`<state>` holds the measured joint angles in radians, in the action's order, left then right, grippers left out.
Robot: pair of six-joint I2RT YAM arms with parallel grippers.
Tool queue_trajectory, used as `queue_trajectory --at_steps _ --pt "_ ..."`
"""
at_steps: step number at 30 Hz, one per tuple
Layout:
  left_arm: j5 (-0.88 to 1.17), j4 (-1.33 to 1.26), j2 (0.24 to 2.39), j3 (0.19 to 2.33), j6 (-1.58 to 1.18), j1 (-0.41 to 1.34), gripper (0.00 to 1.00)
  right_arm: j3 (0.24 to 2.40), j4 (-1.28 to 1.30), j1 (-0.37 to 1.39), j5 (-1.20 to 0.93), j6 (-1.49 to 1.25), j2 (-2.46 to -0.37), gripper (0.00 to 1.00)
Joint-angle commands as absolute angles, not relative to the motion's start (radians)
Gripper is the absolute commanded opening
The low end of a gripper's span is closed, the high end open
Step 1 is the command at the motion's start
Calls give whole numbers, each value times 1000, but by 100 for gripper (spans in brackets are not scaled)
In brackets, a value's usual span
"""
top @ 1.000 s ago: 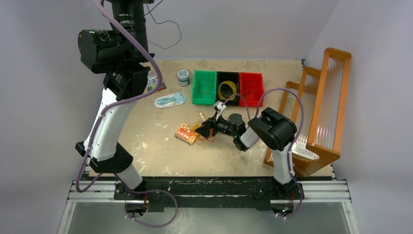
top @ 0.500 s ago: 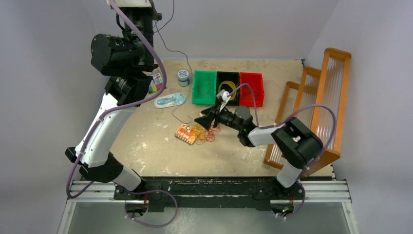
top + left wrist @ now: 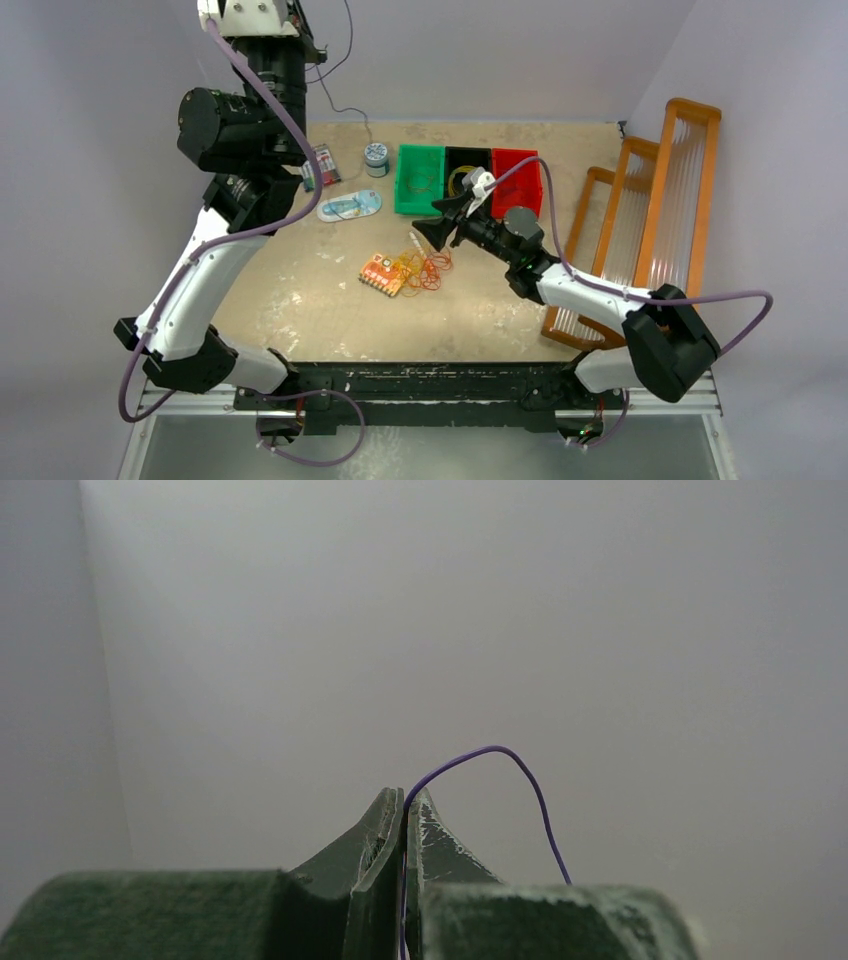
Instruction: Untangle the cables
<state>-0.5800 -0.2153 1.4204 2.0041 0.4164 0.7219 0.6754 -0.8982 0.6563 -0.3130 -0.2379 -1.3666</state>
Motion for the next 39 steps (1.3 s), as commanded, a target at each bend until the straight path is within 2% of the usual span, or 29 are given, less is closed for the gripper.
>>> queue_trajectory --at_steps 1,6,13,19,25,27,28,30,31,33,35,39 --pt "-554 -216 1379 1996 361 719 0 728 -790 659 -165 -157 -1318 69" --pt "-543 -199 1372 1994 352 719 0 765 -768 659 -152 -124 -1284 71" --pt "-548 -206 1354 1967 347 719 0 824 -914 658 -387 -141 -1275 77" --pt "-540 -209 1337 1949 329 719 0 904 -1032 658 -403 -241 -1368 79" --pt "-525 -210 1317 1926 305 718 0 995 -1090 657 -429 -273 -1480 76" --pt "-518 -210 1312 1923 298 719 0 1028 -1108 657 -458 -288 -1518 71" --pt "-515 -209 1310 1918 294 718 0 1044 -1118 657 -473 -295 -1536 65" --pt "-511 -209 1306 1915 290 719 0 1071 -1140 657 -493 -316 -1571 43" --pt "-510 -209 1305 1913 289 719 0 1079 -1161 658 -503 -328 -1585 36" --pt "-509 -206 1303 1913 286 718 0 1099 -1189 656 -519 -349 -1613 31" --pt "-509 -203 1302 1912 287 719 0 1116 -1206 656 -543 -361 -1634 32" --pt "-515 -200 1298 1910 288 719 0 1126 -1232 656 -566 -382 -1653 49"
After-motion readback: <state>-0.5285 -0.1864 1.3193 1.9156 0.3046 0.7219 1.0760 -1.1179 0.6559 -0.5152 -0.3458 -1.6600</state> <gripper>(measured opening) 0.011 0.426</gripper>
